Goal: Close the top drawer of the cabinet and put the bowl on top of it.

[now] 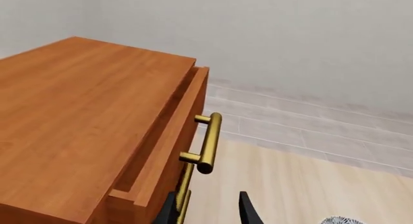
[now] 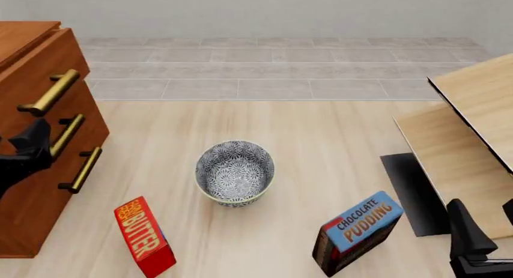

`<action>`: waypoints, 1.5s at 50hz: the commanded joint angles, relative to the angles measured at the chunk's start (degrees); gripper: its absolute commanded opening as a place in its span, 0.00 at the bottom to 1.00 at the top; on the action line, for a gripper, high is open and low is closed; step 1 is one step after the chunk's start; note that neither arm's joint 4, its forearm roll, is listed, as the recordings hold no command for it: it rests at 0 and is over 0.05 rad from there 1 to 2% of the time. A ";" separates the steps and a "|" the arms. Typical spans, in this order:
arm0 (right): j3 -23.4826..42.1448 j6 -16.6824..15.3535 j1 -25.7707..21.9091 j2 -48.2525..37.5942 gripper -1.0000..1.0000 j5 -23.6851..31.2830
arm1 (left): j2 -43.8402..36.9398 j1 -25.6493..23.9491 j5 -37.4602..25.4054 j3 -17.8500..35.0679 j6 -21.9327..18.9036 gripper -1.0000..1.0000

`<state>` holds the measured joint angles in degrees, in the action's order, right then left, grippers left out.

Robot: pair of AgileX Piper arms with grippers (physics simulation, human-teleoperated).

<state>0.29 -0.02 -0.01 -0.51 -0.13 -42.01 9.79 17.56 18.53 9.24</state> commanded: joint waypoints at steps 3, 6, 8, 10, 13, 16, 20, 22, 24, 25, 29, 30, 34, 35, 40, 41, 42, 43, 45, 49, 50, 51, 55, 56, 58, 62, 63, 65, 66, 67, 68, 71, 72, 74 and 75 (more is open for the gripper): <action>-0.04 0.00 0.00 0.08 1.00 0.03 | -3.09 2.68 1.83 0.05 -1.25 1.00; -0.04 0.00 -0.02 0.08 1.00 0.03 | -3.84 3.23 2.34 0.13 -1.25 1.00; -0.04 -0.01 0.00 0.08 1.00 0.03 | -4.12 3.53 2.71 0.11 -1.35 1.00; -0.04 0.00 0.01 0.09 1.00 0.03 | -4.42 3.64 3.00 0.00 -1.38 1.00; -0.04 0.00 -0.01 0.08 1.00 0.03 | -5.02 4.04 3.54 -0.13 -1.40 1.00; -0.04 0.01 0.00 0.09 1.00 0.03 | -6.00 4.63 4.12 0.00 -1.26 1.00; -0.04 0.00 0.00 0.08 1.00 0.03 | -6.19 5.33 3.76 0.53 -0.98 1.00; -0.04 0.01 0.01 0.08 1.00 0.03 | -6.34 5.49 3.65 0.72 -0.84 1.00; -0.04 0.01 0.00 0.09 1.00 0.03 | -6.60 5.89 3.67 0.99 -0.85 1.00; -0.04 0.01 0.01 0.09 1.00 0.03 | -6.75 6.26 3.76 1.14 -0.92 1.00; -0.04 0.00 0.00 0.08 1.00 0.03 | -7.27 6.62 4.15 1.20 -1.03 1.00; -0.04 0.01 0.01 0.08 1.00 0.03 | -7.42 6.77 4.12 1.27 -0.94 1.00; -0.04 0.01 0.01 0.09 1.00 0.03 | -8.02 7.26 4.65 1.29 -1.11 1.00; -0.04 0.01 0.00 0.08 1.00 0.03 | -8.36 7.54 4.79 1.36 -1.00 1.00; -0.04 0.00 0.00 0.09 1.00 0.03 | -8.81 8.13 5.08 1.53 -1.03 1.00; -0.04 0.02 0.00 0.08 1.00 0.03 | -9.07 8.39 5.01 1.62 -0.88 1.00; -0.04 0.00 0.00 0.08 1.00 0.03 | -9.04 8.51 5.02 1.69 -0.95 1.00; -0.04 0.00 0.00 0.08 1.00 0.03 | -9.04 8.51 5.02 1.69 -0.95 1.00; -0.04 -0.01 0.00 0.08 1.00 0.03 | -9.20 8.77 5.00 1.76 -0.81 1.00; -0.04 0.02 0.00 0.08 1.00 0.03 | -9.11 9.15 5.02 1.78 -0.80 1.00; -0.04 0.01 0.00 0.08 1.00 0.03 | -9.16 9.35 5.22 1.74 -0.86 1.00; -0.04 0.02 0.00 0.09 1.00 0.03 | -9.21 9.62 5.18 1.89 -0.97 1.00; -0.04 0.02 0.01 0.09 1.00 0.03 | -9.65 10.45 5.43 2.09 -0.87 1.00; -0.04 0.02 0.01 0.09 1.00 0.03 | -9.65 10.45 5.43 2.09 -0.87 1.00; -0.04 0.00 0.00 0.09 1.00 0.03 | -9.80 10.67 5.47 2.17 -0.92 1.00; -0.04 0.02 -0.01 0.09 1.00 0.03 | -10.23 11.03 5.98 2.01 -0.94 1.00; -0.04 0.00 0.00 0.08 1.00 0.03 | -10.32 11.15 6.05 2.08 -0.99 1.00; -0.04 -0.01 0.00 0.08 1.00 0.03 | -10.87 11.35 6.42 2.05 -0.86 1.00; -0.04 0.00 0.00 0.09 1.00 0.03 | -10.74 11.58 6.48 2.07 -1.01 1.00; -0.04 0.00 0.00 0.09 1.00 0.03 | -10.91 11.55 6.68 2.05 -1.07 1.00; -0.04 0.00 0.00 0.09 1.00 0.03 | -10.92 11.55 6.68 2.05 -1.07 1.00; -0.04 0.01 0.02 0.09 1.00 0.03 | -11.01 11.53 6.93 1.75 -1.10 1.00; -0.04 0.01 0.00 0.09 1.00 0.03 | -10.75 11.33 6.71 1.66 -1.00 1.00; -0.04 0.01 0.00 0.09 1.00 0.03 | -9.61 10.57 6.07 1.51 -1.23 1.00; -0.04 0.00 0.00 0.08 1.00 0.03 | -9.16 10.08 5.90 1.32 -1.21 1.00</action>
<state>0.29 -0.02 -0.01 -0.52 -0.13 -50.24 19.34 24.58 19.70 11.94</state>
